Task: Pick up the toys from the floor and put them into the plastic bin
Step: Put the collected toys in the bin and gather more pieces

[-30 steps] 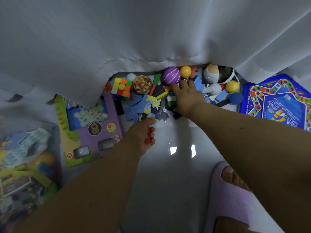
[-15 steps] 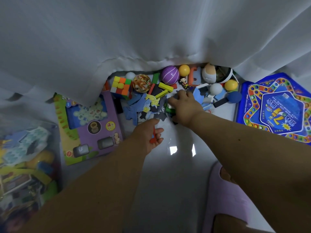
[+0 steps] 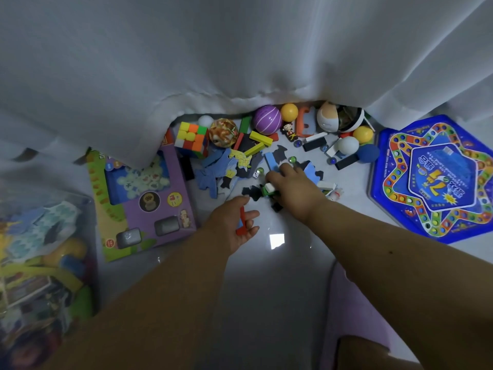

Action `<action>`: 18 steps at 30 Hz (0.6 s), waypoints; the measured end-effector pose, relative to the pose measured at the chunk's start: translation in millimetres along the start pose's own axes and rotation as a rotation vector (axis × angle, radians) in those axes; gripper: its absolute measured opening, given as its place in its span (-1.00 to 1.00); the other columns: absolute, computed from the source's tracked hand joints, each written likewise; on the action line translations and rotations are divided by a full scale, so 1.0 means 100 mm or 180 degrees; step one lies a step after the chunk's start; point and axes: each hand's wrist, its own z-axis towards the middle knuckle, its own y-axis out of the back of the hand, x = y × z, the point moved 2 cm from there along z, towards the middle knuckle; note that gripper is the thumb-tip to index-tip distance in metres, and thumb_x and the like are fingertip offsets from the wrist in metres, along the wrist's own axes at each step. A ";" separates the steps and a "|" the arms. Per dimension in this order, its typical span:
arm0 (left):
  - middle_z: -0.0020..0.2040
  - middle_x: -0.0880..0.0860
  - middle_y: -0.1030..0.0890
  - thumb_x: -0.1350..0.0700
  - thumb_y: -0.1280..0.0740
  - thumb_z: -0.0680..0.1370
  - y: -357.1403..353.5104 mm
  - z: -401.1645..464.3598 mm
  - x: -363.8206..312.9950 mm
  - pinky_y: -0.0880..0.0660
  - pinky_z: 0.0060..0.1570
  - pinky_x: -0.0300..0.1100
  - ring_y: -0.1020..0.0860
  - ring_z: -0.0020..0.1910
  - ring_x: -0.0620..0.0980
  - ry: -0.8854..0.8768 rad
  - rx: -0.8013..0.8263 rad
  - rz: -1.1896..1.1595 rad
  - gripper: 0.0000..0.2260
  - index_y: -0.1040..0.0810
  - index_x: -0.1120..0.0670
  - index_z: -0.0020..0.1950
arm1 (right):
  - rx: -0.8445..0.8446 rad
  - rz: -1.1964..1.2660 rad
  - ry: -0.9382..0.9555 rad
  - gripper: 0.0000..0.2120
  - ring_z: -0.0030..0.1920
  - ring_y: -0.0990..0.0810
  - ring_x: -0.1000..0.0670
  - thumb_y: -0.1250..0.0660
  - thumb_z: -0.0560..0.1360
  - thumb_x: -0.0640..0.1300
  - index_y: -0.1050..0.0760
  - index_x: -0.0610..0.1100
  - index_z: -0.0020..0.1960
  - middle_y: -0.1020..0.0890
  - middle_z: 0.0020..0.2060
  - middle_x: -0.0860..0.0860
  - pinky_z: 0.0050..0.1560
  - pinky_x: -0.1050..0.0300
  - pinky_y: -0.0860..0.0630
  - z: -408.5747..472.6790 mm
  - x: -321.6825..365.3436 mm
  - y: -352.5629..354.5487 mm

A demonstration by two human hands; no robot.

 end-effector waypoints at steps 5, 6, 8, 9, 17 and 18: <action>0.04 0.15 -0.60 0.06 -0.25 0.58 0.03 -0.05 0.00 -0.45 -0.34 -0.23 -0.34 -0.61 -0.15 -0.0031 0.0064 -0.0246 -0.86 -0.51 0.04 0.10 | -0.0642 0.0455 0.0430 -0.57 0.11 -0.41 -0.24 -0.25 0.44 -0.35 -0.41 -0.18 0.29 -0.42 0.14 -0.24 0.00 0.01 -0.40 -0.05 0.11 0.03; 0.00 0.14 -0.61 0.03 -0.24 0.58 0.05 -0.08 -0.01 -0.44 -0.33 -0.23 -0.34 -0.57 -0.13 -0.0023 0.0137 -0.0317 -0.85 -0.52 0.05 0.06 | -0.0735 0.0565 0.0557 -0.58 0.07 -0.44 -0.25 -0.26 0.42 -0.35 -0.44 -0.20 0.27 -0.45 0.09 -0.25 -0.02 -0.01 -0.42 -0.05 0.17 0.05; -0.14 0.10 -0.65 -0.05 -0.22 0.57 0.07 -0.15 -0.02 -0.40 -0.30 -0.23 -0.34 -0.49 -0.11 0.0013 0.0352 -0.0479 -0.78 -0.54 0.07 -0.03 | -0.0865 0.0747 0.0780 -0.59 0.05 -0.47 -0.25 -0.27 0.39 -0.33 -0.47 -0.22 0.23 -0.48 0.06 -0.24 -0.02 -0.03 -0.47 -0.08 0.31 0.10; -0.24 0.07 -0.66 -0.08 -0.20 0.57 0.08 -0.18 -0.02 -0.38 -0.28 -0.23 -0.33 -0.45 -0.11 0.0029 0.0437 -0.0577 -0.75 -0.54 0.06 -0.08 | -0.0914 0.0875 0.0857 -0.60 0.05 -0.47 -0.22 -0.26 0.39 -0.31 -0.47 -0.22 0.23 -0.49 0.05 -0.23 0.00 0.00 -0.46 -0.10 0.39 0.12; 0.03 0.22 -0.62 -0.13 -0.20 0.58 0.13 -0.46 -0.12 -0.44 -0.26 -0.18 -0.41 -0.58 -0.10 -0.0098 0.0518 -0.0592 -0.67 -0.54 0.10 0.08 | -0.1006 0.3734 -0.0413 -0.74 -0.19 -0.51 0.05 -0.33 0.52 -0.20 -0.35 -0.06 0.16 -0.52 -0.08 0.00 -0.28 0.23 -0.50 -0.27 0.62 0.52; 0.11 0.26 -0.57 -0.13 -0.21 0.58 0.14 -0.50 -0.15 -0.46 -0.26 -0.16 -0.39 -0.58 -0.10 -0.0115 0.0461 -0.0513 -0.66 -0.50 0.10 0.16 | -0.0958 0.4266 -0.0688 -0.75 -0.23 -0.54 0.05 -0.32 0.53 -0.18 -0.35 -0.04 0.17 -0.56 -0.10 0.00 -0.33 0.21 -0.52 -0.30 0.60 0.56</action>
